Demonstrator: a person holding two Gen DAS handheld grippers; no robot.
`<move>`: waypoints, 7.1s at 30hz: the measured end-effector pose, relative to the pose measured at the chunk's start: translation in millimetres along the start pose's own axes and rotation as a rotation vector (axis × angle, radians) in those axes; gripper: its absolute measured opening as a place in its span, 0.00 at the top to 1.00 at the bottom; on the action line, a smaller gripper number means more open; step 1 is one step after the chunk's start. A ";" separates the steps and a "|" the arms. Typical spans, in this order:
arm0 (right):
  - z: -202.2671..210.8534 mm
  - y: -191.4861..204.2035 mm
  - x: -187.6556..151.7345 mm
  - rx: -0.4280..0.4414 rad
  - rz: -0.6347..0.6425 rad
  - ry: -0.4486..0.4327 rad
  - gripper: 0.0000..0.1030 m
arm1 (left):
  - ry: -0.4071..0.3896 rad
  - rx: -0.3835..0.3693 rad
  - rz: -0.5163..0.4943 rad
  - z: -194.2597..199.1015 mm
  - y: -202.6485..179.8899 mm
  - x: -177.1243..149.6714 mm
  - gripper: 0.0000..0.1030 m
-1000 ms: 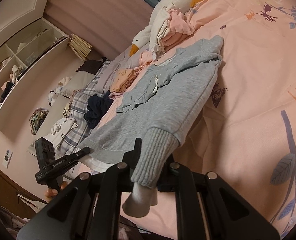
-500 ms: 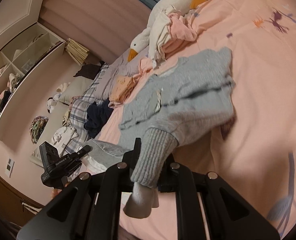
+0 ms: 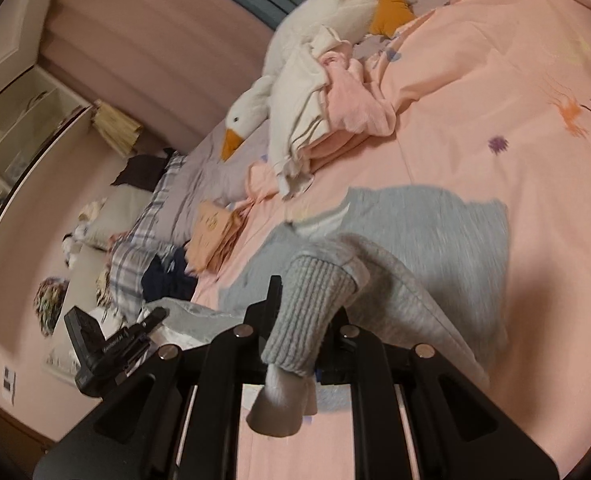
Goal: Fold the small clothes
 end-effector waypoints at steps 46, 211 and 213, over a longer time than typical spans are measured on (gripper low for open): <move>-7.4 -88.6 -43.4 -0.262 0.134 0.204 0.77 | 0.177 0.195 -0.153 -62.6 50.9 -67.8 0.41; 28.0 -72.5 -11.4 -0.461 0.231 -0.015 0.64 | 0.195 -0.005 -0.381 -82.4 -114.7 -132.5 0.46; 27.4 -63.8 -2.5 -0.415 0.262 -0.028 0.64 | 0.195 -0.005 -0.402 -90.7 -122.6 -135.0 0.64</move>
Point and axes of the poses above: each gripper's, at about its wrist camera, not at the fingertips, and z roughly against the way its jaws point, y to its left, x to its top, the point moved 7 cm from there along -z, roughly the way its jaws point, and after that the axes turned 13 degrees about z, right-handed, at the moved point
